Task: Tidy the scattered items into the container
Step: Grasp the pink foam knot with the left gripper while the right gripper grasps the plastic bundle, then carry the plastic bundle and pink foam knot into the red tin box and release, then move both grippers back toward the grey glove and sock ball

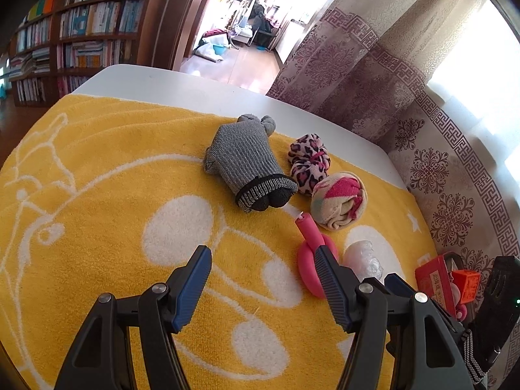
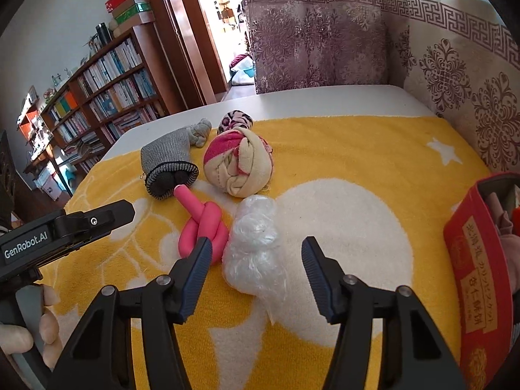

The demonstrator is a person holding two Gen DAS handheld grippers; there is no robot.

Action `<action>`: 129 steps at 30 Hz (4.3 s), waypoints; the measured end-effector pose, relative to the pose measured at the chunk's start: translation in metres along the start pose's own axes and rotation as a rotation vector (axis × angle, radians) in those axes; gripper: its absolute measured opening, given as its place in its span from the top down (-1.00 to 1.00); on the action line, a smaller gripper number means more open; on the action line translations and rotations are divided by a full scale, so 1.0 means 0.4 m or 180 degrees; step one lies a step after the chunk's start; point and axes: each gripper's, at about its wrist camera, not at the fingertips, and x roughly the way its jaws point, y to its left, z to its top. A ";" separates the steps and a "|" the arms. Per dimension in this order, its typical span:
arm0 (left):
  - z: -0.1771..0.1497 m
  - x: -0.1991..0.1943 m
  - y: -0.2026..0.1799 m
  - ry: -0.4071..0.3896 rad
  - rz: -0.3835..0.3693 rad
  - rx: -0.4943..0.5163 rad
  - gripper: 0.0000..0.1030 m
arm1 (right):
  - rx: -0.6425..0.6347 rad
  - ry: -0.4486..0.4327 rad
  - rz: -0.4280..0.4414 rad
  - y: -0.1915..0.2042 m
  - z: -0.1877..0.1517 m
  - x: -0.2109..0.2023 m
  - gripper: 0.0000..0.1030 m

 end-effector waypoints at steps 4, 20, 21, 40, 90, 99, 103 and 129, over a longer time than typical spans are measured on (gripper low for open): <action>-0.003 0.011 0.004 0.0027 0.0021 -0.0012 -0.31 | -0.0048 0.0112 -0.0008 0.005 -0.007 0.037 0.08; -0.040 0.048 -0.061 0.0140 0.0079 0.0358 -0.31 | 0.0274 -0.0333 -0.0303 -0.095 -0.026 -0.097 0.36; -0.044 0.051 -0.070 0.0148 0.0100 0.0399 -0.31 | 0.0312 -0.0354 -0.0305 -0.101 -0.026 -0.099 0.36; -0.052 0.161 -0.202 0.0283 0.0350 0.0819 -0.27 | 0.0488 -0.0515 -0.0293 -0.144 -0.023 -0.119 0.36; -0.259 -0.056 -0.638 0.0030 -0.0601 0.1804 0.02 | 0.1137 -0.1082 -0.0936 -0.518 -0.194 -0.531 0.09; -0.313 -0.042 -0.748 0.0201 -0.0904 0.1962 0.02 | 0.1204 -0.1499 -0.0922 -0.512 -0.207 -0.617 0.09; -0.350 -0.028 -0.796 0.0417 -0.1165 0.2003 -0.18 | 0.1270 -0.1665 -0.0913 -0.515 -0.209 -0.653 0.09; -0.145 -0.051 -0.419 0.0009 -0.0493 0.1177 -0.30 | 0.0743 -0.1301 -0.0547 -0.304 -0.141 -0.516 0.08</action>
